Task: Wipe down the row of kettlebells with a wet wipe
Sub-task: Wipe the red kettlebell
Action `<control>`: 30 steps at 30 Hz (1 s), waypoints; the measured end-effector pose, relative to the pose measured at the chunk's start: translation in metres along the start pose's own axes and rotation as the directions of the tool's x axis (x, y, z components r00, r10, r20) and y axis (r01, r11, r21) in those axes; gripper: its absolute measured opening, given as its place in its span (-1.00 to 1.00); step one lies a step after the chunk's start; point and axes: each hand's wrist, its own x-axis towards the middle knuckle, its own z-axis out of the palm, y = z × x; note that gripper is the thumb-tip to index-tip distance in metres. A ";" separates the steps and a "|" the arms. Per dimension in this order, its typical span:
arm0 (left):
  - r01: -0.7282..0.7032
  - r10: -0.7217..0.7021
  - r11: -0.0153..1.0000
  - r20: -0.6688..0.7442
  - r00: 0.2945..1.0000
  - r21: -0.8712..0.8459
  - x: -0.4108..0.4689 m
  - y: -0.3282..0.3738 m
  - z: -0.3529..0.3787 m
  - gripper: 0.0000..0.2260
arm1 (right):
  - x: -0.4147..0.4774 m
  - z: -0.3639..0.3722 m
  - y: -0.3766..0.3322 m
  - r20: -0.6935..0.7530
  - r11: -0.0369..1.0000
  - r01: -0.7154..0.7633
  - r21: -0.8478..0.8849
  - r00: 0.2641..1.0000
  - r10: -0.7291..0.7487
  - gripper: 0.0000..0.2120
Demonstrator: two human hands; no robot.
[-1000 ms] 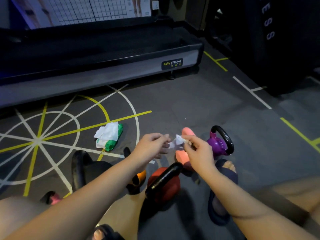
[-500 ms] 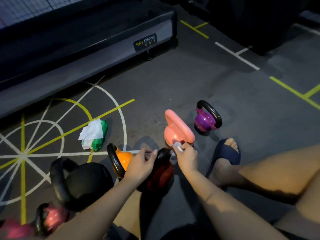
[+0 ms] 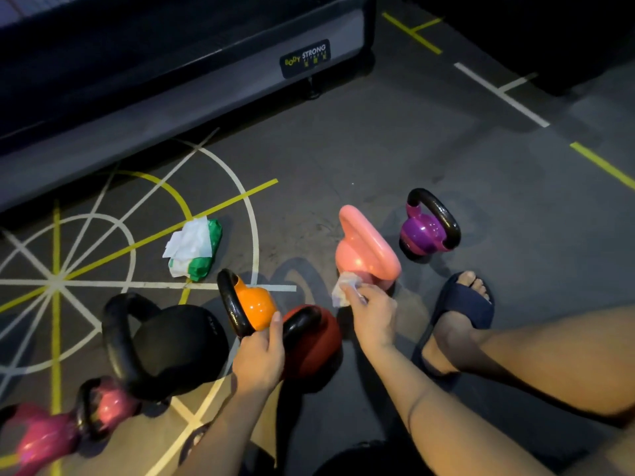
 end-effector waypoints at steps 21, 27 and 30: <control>-0.132 0.132 0.991 0.018 0.991 0.020 0.019 -0.009 -0.009 -0.39 | -0.010 0.046 -0.007 0.546 0.935 0.353 0.026 0.779 -0.309 -0.47; -0.152 0.151 0.986 0.018 0.988 0.074 0.017 0.000 -0.011 -0.45 | -0.018 0.049 -0.019 0.458 0.960 0.270 0.070 0.847 -0.271 -0.70; -0.141 0.140 0.989 0.030 0.990 0.052 0.021 0.000 -0.014 -0.46 | -0.026 0.052 -0.035 0.401 0.830 0.558 -0.018 0.764 -0.505 -0.81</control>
